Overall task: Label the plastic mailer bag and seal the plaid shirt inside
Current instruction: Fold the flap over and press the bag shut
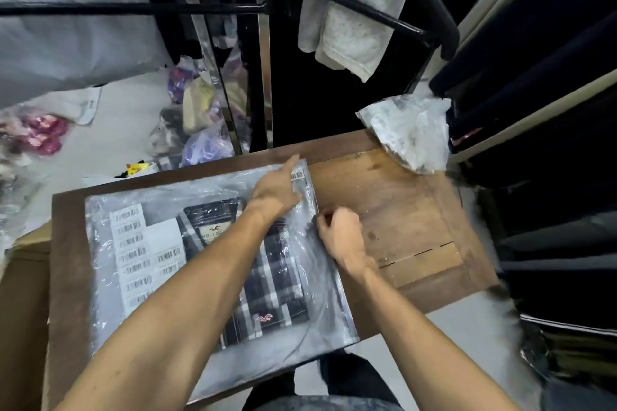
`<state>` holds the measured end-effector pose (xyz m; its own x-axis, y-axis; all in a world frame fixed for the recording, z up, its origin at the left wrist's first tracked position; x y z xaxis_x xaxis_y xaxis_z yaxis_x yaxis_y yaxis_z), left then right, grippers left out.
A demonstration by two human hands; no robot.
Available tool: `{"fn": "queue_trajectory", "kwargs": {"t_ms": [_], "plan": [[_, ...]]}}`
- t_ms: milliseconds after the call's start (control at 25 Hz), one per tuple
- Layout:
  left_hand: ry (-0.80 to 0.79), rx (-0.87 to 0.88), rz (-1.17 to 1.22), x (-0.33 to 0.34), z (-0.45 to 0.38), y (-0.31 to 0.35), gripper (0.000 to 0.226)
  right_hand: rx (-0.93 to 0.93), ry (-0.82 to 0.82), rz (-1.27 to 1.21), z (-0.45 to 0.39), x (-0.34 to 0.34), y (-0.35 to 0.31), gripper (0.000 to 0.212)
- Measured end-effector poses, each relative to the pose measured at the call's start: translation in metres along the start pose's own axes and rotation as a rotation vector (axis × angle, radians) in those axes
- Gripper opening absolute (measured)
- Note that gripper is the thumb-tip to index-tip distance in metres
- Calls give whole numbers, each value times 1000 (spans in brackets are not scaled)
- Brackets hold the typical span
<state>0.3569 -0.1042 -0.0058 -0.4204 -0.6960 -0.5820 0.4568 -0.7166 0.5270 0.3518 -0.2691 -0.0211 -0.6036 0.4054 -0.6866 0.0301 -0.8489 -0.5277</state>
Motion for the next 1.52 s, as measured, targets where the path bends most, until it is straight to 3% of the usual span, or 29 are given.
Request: {"fn": "queue_trajectory", "kwargs": {"t_ms": [120,240,400,640,1200,1280,1400,1520], "plan": [[15,0,-216,21,30,11,63,49,-90,4,-9,-4,1,30],[-49,-58,-441,62,62,15,88,44,-181,6,-16,-6,3,33],[-137,-182,-444,96,68,15,130,-19,-205,23,-14,-7,1,30],[-210,-284,-460,102,63,15,142,-87,-225,128,0,-2,4,36],[-157,-304,-510,97,59,28,141,-49,-307,105,46,10,54,27],[-92,-271,-583,99,62,37,138,-40,-311,79,52,9,59,26],[49,-130,-674,110,81,55,116,-8,-316,13,54,2,64,28],[-124,-120,-629,142,101,47,122,-1,-339,-44,51,-1,65,31]]}}
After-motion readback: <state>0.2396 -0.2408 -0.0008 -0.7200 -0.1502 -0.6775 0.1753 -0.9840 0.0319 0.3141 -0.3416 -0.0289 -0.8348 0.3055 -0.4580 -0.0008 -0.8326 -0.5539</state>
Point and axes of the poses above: each hand's wrist, its own z-axis away from the middle knuckle, its own x-axis out of the palm, y = z × x, the point moved 8 cm from there along -z, towards the middle knuckle, and after that the axes turned 15 degrees about -y, right-handed, at the moved point
